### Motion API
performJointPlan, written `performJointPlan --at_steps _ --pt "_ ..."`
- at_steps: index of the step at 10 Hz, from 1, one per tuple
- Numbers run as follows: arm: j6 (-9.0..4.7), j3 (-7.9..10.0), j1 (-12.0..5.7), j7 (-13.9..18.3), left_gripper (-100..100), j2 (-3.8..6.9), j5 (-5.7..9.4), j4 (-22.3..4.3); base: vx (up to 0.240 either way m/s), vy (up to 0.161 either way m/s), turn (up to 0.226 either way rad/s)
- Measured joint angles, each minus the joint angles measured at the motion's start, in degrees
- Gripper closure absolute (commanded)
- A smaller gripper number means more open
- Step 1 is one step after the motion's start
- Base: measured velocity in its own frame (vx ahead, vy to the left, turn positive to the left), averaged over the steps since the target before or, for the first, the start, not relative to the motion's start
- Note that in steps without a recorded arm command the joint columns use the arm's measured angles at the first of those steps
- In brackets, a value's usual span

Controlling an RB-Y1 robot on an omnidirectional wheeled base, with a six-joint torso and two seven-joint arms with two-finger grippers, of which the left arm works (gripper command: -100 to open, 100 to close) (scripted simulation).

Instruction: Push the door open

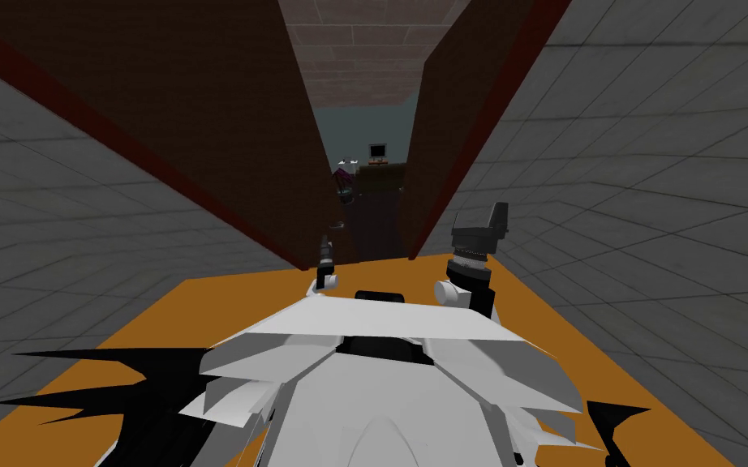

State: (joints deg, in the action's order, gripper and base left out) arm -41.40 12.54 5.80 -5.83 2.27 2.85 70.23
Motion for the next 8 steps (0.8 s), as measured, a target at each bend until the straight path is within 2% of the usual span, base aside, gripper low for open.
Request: performJointPlan --at_steps 4,6,8 --pt "-0.76 2.12 -3.31 -0.1 -100 -0.80 0.24 -8.6 0.044 0.117 -0.150" --pt "-0.61 2.83 -3.76 -0.3 -100 -1.94 0.18 -10.7 0.027 0.120 -0.118" --pt "-0.69 3.71 -5.04 -0.1 -100 -2.09 0.33 -13.9 0.026 0.106 -0.116"
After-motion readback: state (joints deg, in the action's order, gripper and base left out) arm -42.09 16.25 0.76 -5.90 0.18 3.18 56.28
